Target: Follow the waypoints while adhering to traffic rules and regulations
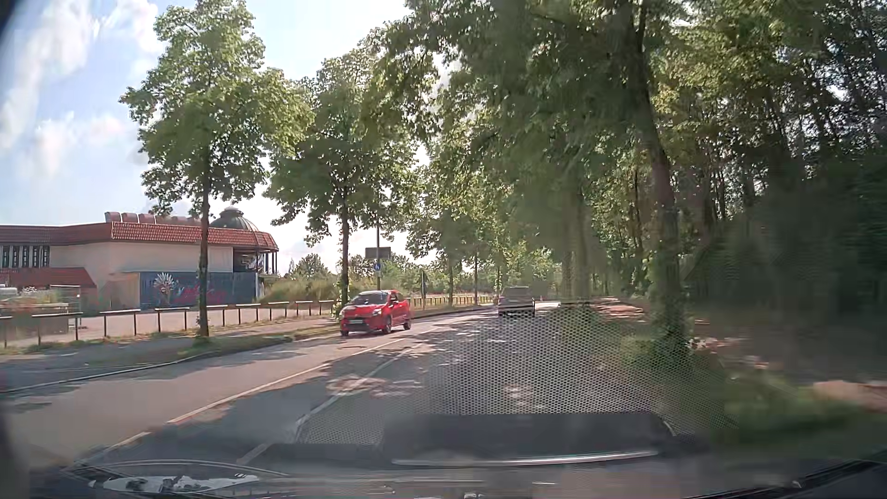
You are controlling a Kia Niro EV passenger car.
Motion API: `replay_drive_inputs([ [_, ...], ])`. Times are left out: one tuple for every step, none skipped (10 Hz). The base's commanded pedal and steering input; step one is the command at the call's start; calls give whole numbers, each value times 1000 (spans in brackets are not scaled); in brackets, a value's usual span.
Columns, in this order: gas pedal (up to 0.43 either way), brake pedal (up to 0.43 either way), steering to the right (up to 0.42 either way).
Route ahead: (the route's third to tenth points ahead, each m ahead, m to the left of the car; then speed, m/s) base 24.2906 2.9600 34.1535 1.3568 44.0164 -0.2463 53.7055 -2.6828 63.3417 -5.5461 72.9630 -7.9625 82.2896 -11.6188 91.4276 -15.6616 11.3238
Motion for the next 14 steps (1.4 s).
replay_drive_inputs([
  [118,12,14],
  [118,12,17],
  [110,12,18],
  [110,12,18],
  [98,12,18],
  [87,12,20],
  [87,12,21],
  [87,12,22],
  [87,12,25],
  [87,12,28],
  [87,12,29],
  [87,12,36],
  [87,12,42],
  [87,12,42],
])
